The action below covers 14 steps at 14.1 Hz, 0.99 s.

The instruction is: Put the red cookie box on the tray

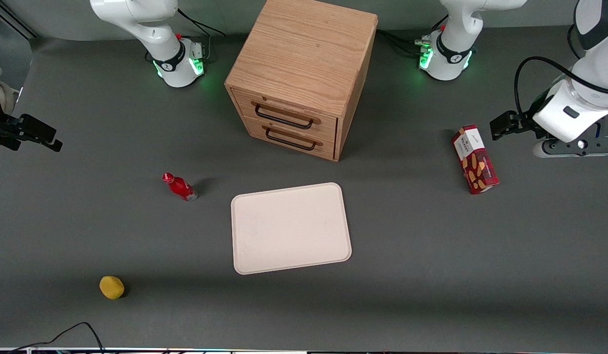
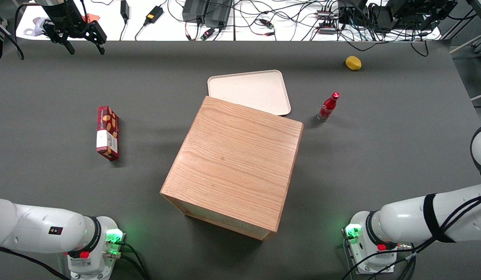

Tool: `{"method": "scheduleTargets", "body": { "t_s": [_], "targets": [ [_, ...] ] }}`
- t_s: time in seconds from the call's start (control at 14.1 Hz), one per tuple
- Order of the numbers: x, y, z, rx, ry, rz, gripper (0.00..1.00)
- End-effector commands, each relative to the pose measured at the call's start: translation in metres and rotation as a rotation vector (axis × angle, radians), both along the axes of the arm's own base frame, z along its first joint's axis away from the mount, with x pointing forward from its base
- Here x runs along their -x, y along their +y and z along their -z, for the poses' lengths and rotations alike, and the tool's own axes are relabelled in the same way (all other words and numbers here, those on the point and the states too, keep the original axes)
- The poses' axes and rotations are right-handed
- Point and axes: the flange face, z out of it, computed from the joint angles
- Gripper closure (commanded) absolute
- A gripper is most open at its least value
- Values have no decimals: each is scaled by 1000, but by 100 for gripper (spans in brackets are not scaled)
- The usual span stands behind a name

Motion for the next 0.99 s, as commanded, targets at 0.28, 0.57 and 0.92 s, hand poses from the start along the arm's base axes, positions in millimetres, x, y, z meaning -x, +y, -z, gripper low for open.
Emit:
{"method": "scheduleTargets", "body": {
  "t_s": [0.28, 0.57, 0.92],
  "targets": [
    [-2, 3, -1, -12, 29, 18, 0],
    [1, 16, 17, -9, 81, 62, 0],
    [-1, 63, 66, -13, 83, 76, 0]
  ]
}}
